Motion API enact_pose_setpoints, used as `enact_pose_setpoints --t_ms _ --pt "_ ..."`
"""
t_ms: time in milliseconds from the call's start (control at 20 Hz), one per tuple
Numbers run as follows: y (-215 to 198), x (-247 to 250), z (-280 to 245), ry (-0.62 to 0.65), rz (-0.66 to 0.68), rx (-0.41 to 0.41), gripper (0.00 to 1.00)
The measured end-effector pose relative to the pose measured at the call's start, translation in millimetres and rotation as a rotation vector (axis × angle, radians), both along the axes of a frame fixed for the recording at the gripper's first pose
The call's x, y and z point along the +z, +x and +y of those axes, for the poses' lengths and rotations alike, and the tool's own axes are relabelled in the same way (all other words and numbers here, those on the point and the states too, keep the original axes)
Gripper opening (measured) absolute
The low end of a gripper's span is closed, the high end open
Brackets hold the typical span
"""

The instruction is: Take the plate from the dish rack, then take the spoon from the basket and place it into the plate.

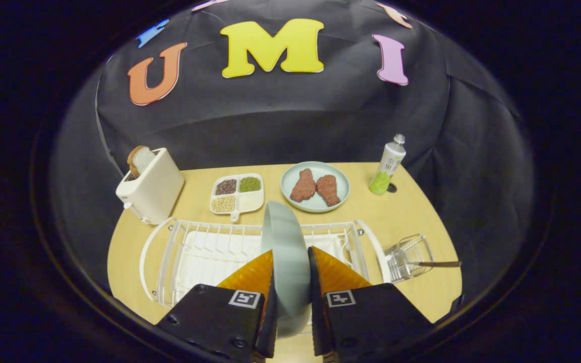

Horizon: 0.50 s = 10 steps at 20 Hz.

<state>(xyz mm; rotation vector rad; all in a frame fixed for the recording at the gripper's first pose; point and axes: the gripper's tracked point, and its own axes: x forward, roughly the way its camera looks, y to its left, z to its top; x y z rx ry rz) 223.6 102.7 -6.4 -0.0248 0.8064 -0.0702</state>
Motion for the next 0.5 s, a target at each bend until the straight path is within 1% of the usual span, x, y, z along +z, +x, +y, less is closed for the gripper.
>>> enact_pose_setpoints --t_ms 50,100,150,250,350,500 --pt "2 10 -1 -0.017 -0.022 0.008 0.33" --pt "-3 16 11 0.011 -0.023 0.032 0.28" --pt "-8 20 14 0.031 -0.020 0.045 0.26" --pt "-26 23 12 0.074 -0.018 0.075 0.24" --pt "-53 22 16 0.170 -0.002 0.105 0.24" --pt "-109 -1 4 0.274 0.022 0.142 0.24"
